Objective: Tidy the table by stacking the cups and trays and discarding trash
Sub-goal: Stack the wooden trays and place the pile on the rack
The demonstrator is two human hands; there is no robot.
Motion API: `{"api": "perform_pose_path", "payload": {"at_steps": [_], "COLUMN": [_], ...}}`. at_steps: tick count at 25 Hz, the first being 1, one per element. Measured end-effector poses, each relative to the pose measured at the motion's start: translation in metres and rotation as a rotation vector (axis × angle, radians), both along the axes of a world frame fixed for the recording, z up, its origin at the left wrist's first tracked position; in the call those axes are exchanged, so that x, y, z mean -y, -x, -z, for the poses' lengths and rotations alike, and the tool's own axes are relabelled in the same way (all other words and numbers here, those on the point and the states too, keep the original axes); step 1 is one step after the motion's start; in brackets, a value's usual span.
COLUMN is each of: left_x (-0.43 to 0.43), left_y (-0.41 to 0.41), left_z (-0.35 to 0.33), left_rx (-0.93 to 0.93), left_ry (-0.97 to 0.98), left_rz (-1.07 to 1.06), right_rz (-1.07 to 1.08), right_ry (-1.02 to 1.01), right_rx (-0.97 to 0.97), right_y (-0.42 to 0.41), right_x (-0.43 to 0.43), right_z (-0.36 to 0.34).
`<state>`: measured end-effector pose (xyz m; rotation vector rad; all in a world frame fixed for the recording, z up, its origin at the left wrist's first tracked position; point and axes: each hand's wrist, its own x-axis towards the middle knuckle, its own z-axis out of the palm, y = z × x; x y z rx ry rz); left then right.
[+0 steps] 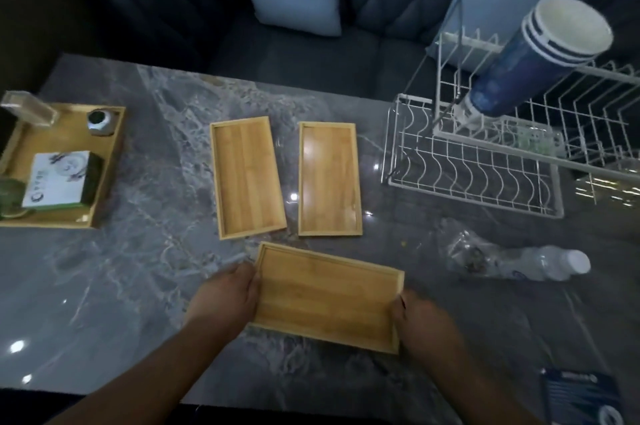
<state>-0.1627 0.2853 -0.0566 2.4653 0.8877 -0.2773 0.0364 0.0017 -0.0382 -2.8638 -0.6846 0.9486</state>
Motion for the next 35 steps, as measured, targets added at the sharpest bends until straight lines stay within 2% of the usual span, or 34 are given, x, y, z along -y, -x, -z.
{"api": "perform_pose_path", "payload": {"at_steps": [6, 9, 13, 16, 19, 24, 27, 32, 35], "left_x": [0.003, 0.001, 0.001, 0.01, 0.012, -0.001, -0.002, -0.01, -0.028], "left_y": [-0.01, -0.014, -0.024, -0.033, -0.031, -0.021, -0.021, -0.016, -0.018], "left_z": [0.005, 0.01, 0.013, 0.02, 0.024, 0.024, 0.024, 0.019, 0.011], "left_rx": [-0.014, -0.085, -0.06, -0.111, -0.166, -0.141, -0.151, -0.146, -0.151], "left_ry": [-0.003, -0.018, 0.128, 0.197, 0.164, 0.172, 0.159, 0.164, 0.189], "left_rz": [-0.03, -0.048, -0.356, -0.398, -0.459, -0.493, -0.504, -0.515, -0.589], "right_rz": [0.032, 0.085, 0.395, 0.55, 0.564, 0.578, 0.501, 0.497, 0.495], "right_ry": [0.012, 0.021, -0.105, -0.15, -0.126, -0.148, -0.105, -0.168, -0.202], "right_rx": [0.006, -0.009, -0.092, -0.225, -0.216, -0.171, -0.195, -0.185, -0.033], "right_y": [-0.003, -0.002, 0.003, 0.006, 0.007, 0.002, 0.004, 0.002, -0.006], "right_x": [-0.002, -0.004, -0.01, -0.029, -0.046, -0.057, -0.063, -0.069, -0.068], "right_z": [0.008, 0.01, 0.005, 0.004, 0.004, 0.009, 0.009, 0.007, -0.008]}}
